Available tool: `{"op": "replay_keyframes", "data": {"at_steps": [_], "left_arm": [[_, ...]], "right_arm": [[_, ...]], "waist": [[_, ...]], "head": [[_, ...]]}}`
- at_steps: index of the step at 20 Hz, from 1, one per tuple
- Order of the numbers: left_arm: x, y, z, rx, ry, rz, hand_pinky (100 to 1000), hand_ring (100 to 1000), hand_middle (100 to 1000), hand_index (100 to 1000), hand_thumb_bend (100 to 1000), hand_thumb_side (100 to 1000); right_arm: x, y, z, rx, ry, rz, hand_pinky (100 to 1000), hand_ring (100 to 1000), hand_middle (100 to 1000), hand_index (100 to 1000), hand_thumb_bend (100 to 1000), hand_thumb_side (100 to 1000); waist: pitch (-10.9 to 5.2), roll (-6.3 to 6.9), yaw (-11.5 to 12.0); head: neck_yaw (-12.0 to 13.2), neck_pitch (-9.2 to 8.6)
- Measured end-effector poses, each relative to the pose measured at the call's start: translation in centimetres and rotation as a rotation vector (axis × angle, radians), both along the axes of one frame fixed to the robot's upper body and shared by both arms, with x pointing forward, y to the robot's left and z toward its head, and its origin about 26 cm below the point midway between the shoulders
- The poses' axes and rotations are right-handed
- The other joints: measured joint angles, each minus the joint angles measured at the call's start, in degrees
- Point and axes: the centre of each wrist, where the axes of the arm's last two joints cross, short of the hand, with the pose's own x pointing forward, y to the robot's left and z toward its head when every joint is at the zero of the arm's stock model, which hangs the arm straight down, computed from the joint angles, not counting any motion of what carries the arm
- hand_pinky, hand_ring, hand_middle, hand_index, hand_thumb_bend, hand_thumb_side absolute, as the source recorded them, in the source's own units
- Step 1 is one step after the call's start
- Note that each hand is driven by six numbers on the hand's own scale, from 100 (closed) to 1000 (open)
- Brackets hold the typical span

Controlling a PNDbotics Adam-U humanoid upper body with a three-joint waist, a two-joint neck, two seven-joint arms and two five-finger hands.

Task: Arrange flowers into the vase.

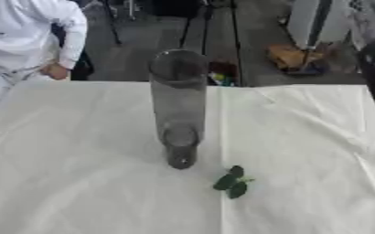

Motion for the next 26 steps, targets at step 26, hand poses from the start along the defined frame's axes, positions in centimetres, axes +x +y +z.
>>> {"op": "replay_keyframes", "data": {"at_steps": [26], "left_arm": [[0.1,-0.9,0.8,0.023,-0.018,-0.051,780,953,906,963,100,1000]], "right_arm": [[-1.1,4.8,3.4,0.113,-0.118,0.183,100,100,100,100,258,395]], "waist": [[0.79,-2.69,5.27]], "head": [[-3.63,-1.69]]}}
